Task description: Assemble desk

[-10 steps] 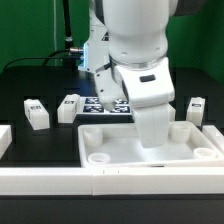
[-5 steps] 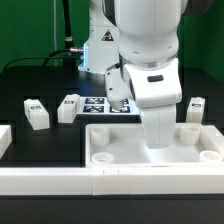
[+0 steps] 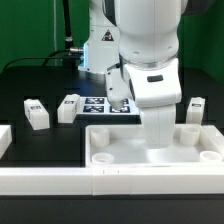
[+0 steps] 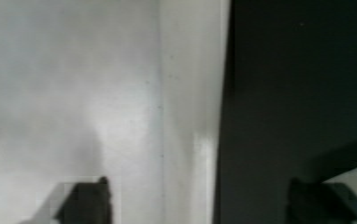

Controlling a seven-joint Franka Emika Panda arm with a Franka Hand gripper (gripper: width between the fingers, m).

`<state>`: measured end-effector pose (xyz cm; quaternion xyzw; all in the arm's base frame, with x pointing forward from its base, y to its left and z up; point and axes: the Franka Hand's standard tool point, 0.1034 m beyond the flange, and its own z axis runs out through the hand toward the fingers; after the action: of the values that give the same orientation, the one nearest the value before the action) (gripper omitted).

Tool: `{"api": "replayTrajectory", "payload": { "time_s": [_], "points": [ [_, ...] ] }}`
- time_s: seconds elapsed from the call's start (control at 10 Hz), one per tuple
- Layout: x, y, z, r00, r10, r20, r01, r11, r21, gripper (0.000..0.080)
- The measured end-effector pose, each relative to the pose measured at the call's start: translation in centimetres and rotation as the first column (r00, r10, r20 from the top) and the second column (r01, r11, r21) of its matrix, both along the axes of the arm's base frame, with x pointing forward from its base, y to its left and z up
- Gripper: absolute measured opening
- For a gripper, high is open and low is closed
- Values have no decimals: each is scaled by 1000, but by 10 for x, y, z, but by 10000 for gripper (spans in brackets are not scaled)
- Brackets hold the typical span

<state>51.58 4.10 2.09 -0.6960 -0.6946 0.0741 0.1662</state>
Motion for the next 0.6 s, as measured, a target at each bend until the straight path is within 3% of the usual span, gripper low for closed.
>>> {"api": "replayTrajectory", "payload": {
  "time_s": [0.1,0.2,0.6],
  "points": [
    [-2,-1,3,1000,1,1,-1,1000,-2,580],
    [-4,0,10,1000,-25,0,25,1000,-18,630],
    [-26,12,54,990,-136,25,137,986,-89,649]
  ]
}}
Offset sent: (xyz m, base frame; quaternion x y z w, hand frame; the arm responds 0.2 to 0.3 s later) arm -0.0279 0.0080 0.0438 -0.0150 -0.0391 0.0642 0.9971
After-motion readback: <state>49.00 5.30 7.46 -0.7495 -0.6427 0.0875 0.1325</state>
